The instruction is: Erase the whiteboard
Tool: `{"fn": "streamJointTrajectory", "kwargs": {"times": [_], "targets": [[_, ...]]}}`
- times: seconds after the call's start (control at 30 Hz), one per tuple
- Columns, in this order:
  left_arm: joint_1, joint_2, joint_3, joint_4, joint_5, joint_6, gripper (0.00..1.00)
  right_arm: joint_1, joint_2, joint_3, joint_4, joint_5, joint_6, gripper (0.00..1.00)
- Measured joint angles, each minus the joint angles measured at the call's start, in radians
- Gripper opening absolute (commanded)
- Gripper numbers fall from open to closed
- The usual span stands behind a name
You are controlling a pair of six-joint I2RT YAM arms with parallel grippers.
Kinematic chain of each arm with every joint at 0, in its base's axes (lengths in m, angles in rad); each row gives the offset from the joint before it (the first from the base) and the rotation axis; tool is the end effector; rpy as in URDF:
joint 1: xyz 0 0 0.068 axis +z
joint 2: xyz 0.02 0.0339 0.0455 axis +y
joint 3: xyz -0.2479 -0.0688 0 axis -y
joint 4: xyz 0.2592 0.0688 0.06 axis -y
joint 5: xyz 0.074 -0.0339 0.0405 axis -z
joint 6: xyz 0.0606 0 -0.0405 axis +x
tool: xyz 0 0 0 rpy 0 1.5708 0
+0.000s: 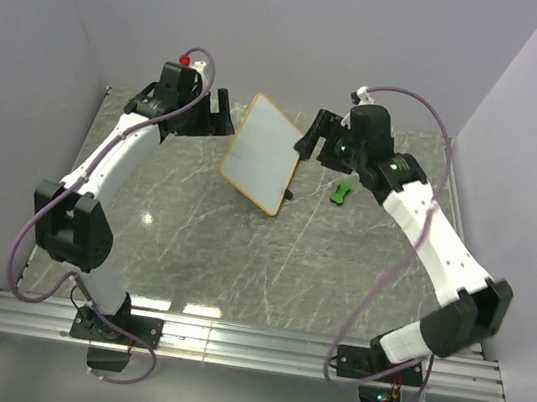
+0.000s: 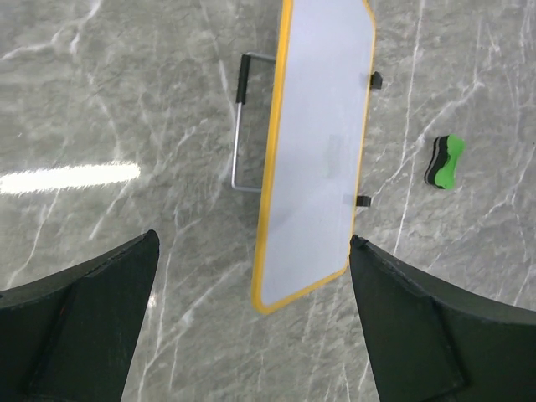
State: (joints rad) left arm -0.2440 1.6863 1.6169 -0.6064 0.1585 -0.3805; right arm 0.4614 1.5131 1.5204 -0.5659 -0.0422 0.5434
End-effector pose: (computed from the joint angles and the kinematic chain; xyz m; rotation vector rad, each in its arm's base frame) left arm 0.4011 -0.1097 0.3179 -0.0690 2.2863 -0.5098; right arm 0.3378 0.1708 0.3516 0.0643 2.1952 0.6267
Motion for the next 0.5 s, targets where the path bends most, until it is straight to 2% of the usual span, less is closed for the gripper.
{"fn": "streamJointTrajectory", "kwargs": {"times": [0.07, 0.1, 0.23, 0.5], "targets": [[-0.002, -0.038, -0.029, 0.0, -0.023, -0.01, 0.99, 0.028, -0.071, -0.002, 0.013, -0.069, -0.003, 0.92], [-0.003, -0.053, -0.045, 0.0, -0.039, -0.014, 0.99, 0.03, -0.104, -0.013, 0.018, -0.098, -0.002, 0.99], [-0.007, -0.117, -0.123, -0.011, -0.097, -0.042, 0.99, 0.018, -0.273, -0.174, 0.029, -0.161, 0.011, 1.0], [-0.043, -0.252, -0.19, -0.097, -0.223, -0.063, 0.99, 0.016, -0.57, -0.452, -0.023, -0.122, 0.006, 1.0]]}}
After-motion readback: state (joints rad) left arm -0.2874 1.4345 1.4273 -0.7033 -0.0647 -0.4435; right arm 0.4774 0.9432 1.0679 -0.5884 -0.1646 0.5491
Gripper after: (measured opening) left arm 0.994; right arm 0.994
